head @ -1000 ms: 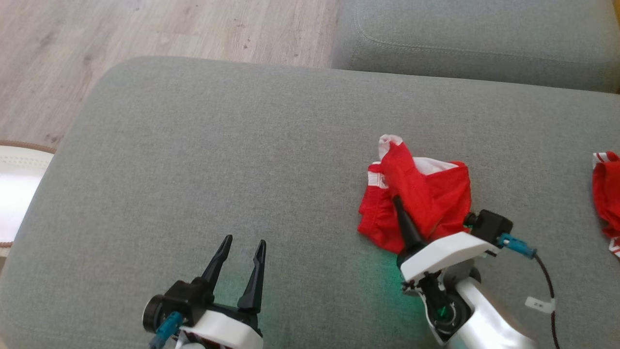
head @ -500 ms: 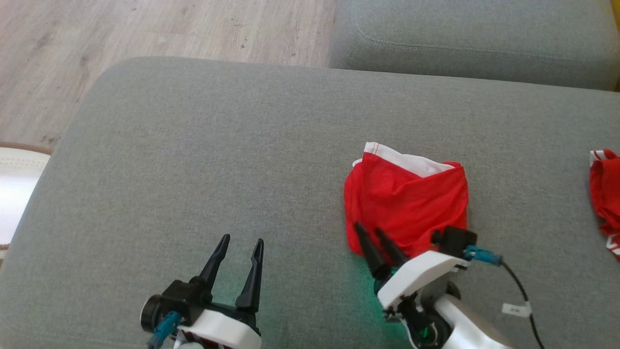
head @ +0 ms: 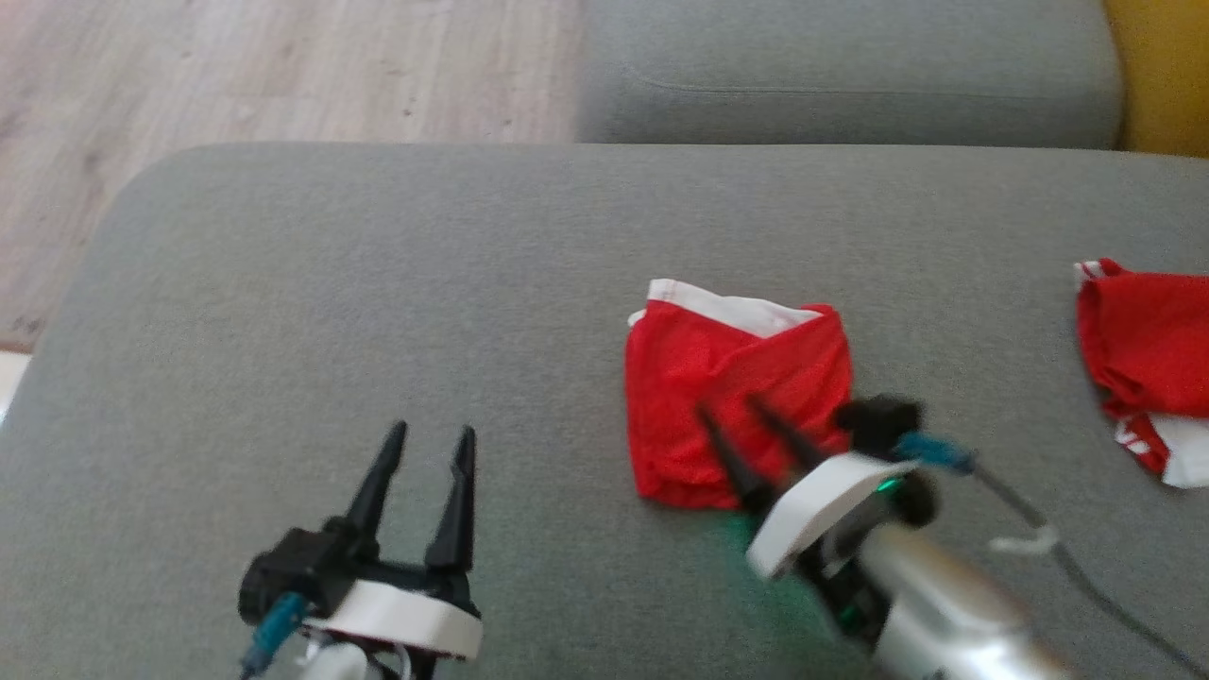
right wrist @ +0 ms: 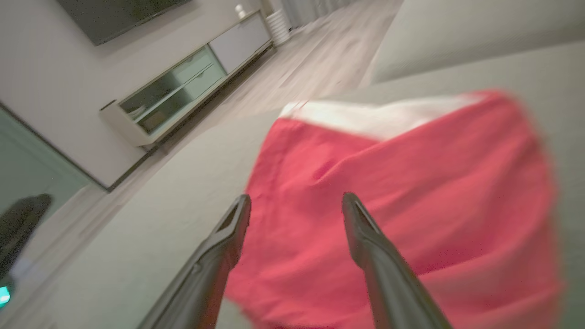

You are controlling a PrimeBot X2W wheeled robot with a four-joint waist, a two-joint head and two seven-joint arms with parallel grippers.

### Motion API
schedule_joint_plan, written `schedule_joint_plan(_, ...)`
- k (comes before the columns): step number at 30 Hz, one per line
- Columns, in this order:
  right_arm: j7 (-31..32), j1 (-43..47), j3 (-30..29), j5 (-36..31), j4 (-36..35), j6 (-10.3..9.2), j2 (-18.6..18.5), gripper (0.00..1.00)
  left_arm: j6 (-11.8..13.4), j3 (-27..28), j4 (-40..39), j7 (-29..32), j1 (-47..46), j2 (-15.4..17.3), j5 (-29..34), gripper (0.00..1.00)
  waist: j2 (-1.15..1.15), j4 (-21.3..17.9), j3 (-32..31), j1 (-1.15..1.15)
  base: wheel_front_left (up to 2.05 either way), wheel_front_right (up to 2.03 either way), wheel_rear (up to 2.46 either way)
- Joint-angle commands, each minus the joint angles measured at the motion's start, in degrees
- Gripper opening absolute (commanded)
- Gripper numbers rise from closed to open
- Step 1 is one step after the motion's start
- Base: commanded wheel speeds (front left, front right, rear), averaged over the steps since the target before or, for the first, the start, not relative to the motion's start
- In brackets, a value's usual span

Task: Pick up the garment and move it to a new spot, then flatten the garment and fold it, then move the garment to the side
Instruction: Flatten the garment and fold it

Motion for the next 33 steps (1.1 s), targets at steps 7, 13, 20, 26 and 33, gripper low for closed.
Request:
schedule_joint_plan(7, -2.20, 0.19, -19.26, -15.30, -4.72, 0.39, -1.09, 1.00, 1.00, 4.36, -5.59, -0.31, -0.20, 0.07, 1.14, 1.00, 0.00, -4.52, -0.40, 0.00, 0.00, 0.00, 0.00)
schedule_joint_plan(13, -2.22, 10.63, -36.38, -33.08, -16.31, 0.39, 1.26, 1.00, 0.83, 5.05, -6.31, -0.31, 0.40, 0.07, 0.81, 1.00, 0.00, -6.73, -0.35, 0.00, 0.00, 0.00, 0.00)
schedule_joint_plan(20, -2.23, 18.89, -44.80, -41.66, -22.82, 0.39, 3.90, 1.00, 0.62, 4.27, -5.74, -0.31, 1.37, 0.07, -0.86, 1.00, 0.00, -7.30, -0.04, 0.00, 0.00, 0.00, 0.00)
schedule_joint_plan(26, -2.23, 20.43, -44.33, -41.17, -23.65, 0.39, 4.15, 1.00, 0.64, 3.49, -5.83, -0.31, 2.03, 0.07, -2.26, 1.00, 0.00, -6.73, 0.15, 0.00, 0.00, 0.00, 0.00)
schedule_joint_plan(33, -2.23, 20.60, -43.23, -41.18, -23.89, 0.39, 4.17, 1.00, 0.74, 4.63, -6.85, -0.31, 1.77, 0.07, -2.06, 1.00, 0.00, -5.40, 0.36, 0.00, 0.00, 0.00, 0.00)
